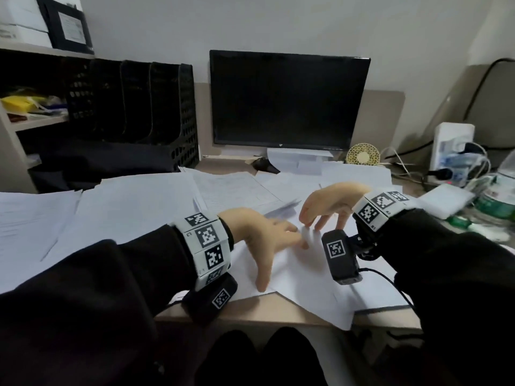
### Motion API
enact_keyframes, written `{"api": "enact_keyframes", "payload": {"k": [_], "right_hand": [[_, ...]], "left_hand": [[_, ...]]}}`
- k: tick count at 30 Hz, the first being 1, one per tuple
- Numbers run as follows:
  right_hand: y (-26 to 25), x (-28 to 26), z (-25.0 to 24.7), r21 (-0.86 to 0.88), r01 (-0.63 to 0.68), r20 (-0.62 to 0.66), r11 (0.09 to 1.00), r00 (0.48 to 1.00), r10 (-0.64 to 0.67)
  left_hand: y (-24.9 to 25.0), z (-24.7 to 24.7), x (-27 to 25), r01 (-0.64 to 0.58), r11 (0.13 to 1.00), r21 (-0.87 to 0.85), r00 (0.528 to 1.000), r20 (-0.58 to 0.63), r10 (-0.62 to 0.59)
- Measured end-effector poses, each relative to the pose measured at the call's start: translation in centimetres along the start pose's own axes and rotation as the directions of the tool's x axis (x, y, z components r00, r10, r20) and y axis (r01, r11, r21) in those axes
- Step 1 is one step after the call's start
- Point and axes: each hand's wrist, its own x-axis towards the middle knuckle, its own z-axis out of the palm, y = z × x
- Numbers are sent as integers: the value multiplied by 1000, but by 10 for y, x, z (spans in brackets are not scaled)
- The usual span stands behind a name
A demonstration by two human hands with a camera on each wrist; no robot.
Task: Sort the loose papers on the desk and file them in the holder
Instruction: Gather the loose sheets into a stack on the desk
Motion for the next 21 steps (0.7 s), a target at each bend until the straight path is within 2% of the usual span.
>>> {"api": "enact_keyframes", "payload": {"k": [6,11,15,18,21], "right_hand": [[4,1,4,-22,7,12,1000,1000,-7],[7,-2,5,-11,45,47,999,998,-45],[12,-1,4,85,86,78,993,993,-92],[20,3,3,187,85,112,979,988,-107],[27,7,3,353,77,135,932,982,-132]], "left_hand": [[4,6,20,84,978,193,994,50,-95],[13,6,23,66,974,217,997,-56,-55],[17,5,28,17,991,130,981,-193,9],[21,3,31,-40,997,60,988,-144,48],[38,5,32,-107,987,120,990,-80,117]]}}
